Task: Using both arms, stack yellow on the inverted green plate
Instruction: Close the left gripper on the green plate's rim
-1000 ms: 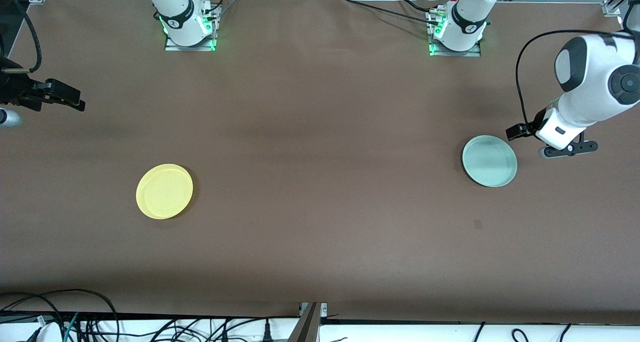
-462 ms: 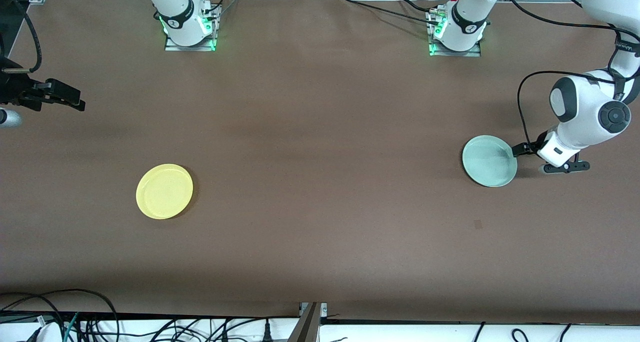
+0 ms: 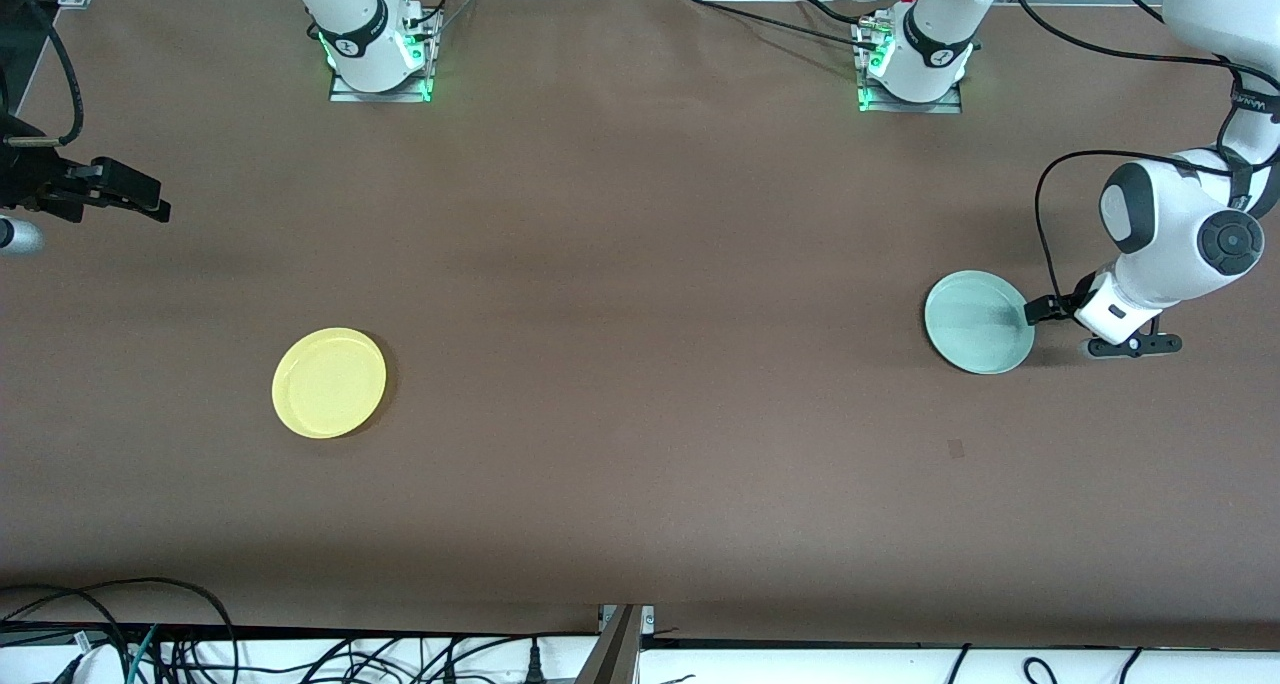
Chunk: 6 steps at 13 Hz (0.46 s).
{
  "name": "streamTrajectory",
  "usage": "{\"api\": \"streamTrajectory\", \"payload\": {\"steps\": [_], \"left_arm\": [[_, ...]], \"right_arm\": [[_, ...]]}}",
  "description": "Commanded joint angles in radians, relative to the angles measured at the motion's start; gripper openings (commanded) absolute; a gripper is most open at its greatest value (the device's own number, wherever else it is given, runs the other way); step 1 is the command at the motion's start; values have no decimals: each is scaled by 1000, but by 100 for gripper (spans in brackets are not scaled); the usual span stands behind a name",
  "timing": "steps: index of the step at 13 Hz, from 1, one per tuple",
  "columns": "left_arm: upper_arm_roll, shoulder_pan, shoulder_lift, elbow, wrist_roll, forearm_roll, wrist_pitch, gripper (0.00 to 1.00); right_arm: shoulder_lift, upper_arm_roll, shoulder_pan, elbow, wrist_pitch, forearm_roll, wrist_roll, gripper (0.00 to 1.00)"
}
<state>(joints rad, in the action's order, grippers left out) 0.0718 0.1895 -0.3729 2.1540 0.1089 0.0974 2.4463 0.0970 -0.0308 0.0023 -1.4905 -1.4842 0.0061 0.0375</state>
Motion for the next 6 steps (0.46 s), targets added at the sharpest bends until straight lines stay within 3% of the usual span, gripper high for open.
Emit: {"api": "streamTrajectory", "payload": {"steps": [1,6], "left_arm": [[-1,2,-66,-68,14,5,-20,100],[-1,4,-90,-85,15,-45,-24,100]], "right_arm": [[1,2,-4,12,12,15,-2,100],[1,2,-4,10,15,15,-2,100]]}}
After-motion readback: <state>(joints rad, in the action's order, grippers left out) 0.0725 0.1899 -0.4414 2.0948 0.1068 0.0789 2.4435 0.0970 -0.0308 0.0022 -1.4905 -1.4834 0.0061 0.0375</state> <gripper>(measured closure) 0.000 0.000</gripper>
